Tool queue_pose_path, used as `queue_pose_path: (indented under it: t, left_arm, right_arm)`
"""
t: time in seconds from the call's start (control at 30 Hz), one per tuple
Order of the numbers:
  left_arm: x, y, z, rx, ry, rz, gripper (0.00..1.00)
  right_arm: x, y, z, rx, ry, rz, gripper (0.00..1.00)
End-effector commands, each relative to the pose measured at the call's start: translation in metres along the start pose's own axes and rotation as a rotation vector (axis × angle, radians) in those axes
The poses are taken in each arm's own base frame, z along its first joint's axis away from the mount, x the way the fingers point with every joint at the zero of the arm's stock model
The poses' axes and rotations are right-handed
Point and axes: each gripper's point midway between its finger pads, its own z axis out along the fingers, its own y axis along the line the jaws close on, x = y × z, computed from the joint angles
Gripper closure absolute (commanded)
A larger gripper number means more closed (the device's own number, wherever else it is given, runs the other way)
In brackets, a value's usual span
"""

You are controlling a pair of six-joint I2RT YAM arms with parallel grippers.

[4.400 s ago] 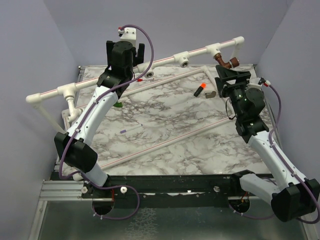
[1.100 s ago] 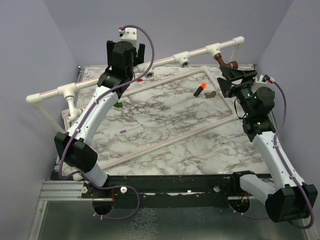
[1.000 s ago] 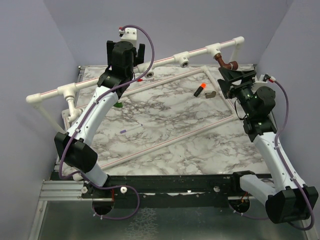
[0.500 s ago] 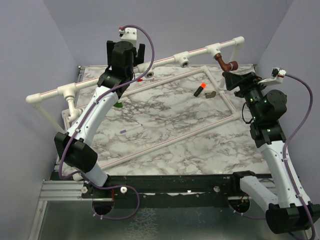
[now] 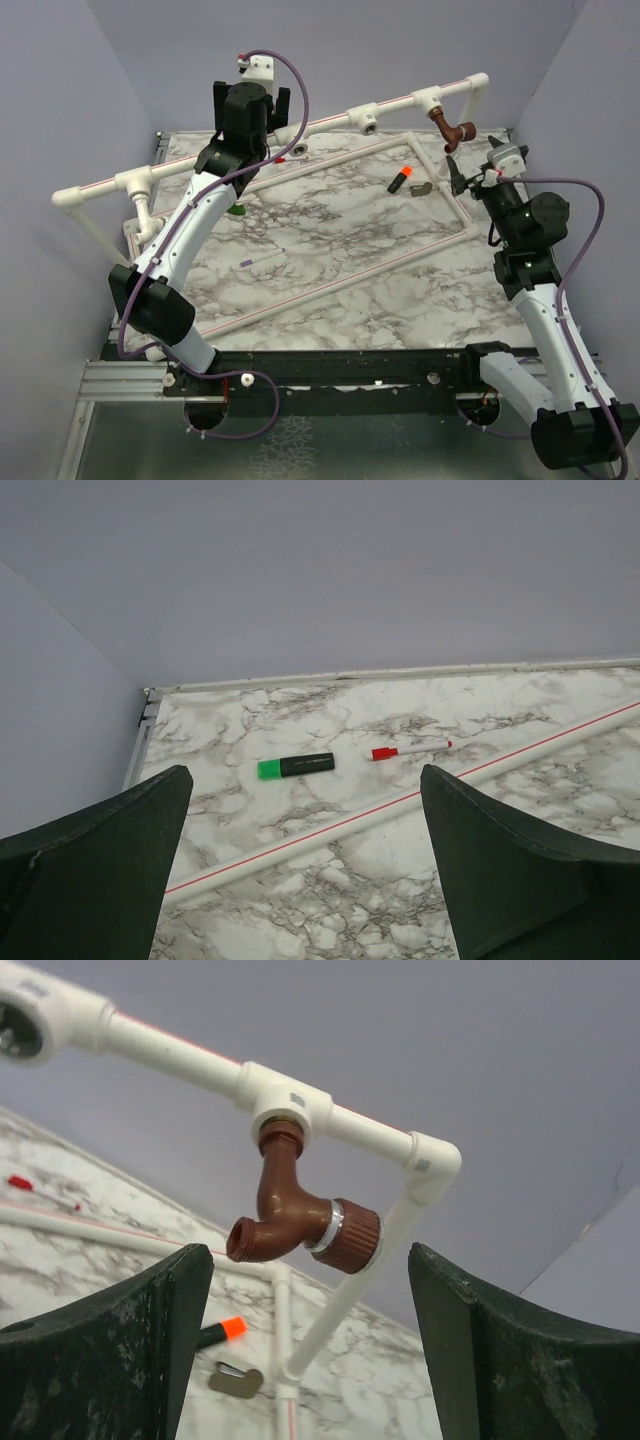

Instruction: Install the water faucets

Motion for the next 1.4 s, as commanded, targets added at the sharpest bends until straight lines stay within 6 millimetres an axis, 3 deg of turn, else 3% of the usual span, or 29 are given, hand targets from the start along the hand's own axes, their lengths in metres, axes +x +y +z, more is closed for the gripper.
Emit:
queue_pose_path:
  t: [0.0, 0.23, 0.37, 0.5, 0.7, 0.93, 1.23, 1.37]
  left_arm:
    - [0.028, -0.033, -0.005, 0.103, 0.086, 0.036, 0.03]
    - [0.028, -0.033, -0.005, 0.105, 0.086, 0.038, 0.03]
    - [0.028, -0.033, -0.005, 0.102, 0.085, 0.041, 0.03]
    - [0.029, -0.033, -0.005, 0.102, 0.086, 0.043, 0.03]
    - [0.028, -0.032, -0.005, 0.098, 0.086, 0.047, 0.03]
    - [0.03, -0.032, -0.004, 0.099, 0.087, 0.049, 0.03]
    - [0.033, -0.033, -0.003, 0.1, 0.092, 0.052, 0.03]
    - [0.032, -0.033, -0.002, 0.1, 0.092, 0.054, 0.03]
  right_arm:
    - [-0.016, 0.023, 0.004, -0.191, -0.108, -0.356, 0.16]
    - [-0.007, 0.029, 0.018, -0.232, -0.084, -0.638, 0.16]
    - [0.012, 0.025, 0.025, -0.198, -0.028, -0.823, 0.17]
    - [0.014, 0.023, 0.033, -0.141, -0.033, -0.949, 0.17]
    - [0.025, 0.015, 0.051, -0.072, 0.012, -1.09, 0.18]
    - [0.037, 0.005, 0.065, -0.013, 0.062, -1.112, 0.21]
    - [0.042, 0.001, 0.066, 0.012, 0.09, -1.026, 0.44]
    - [0.04, 0.003, 0.065, 0.012, 0.08, -0.942, 0.64]
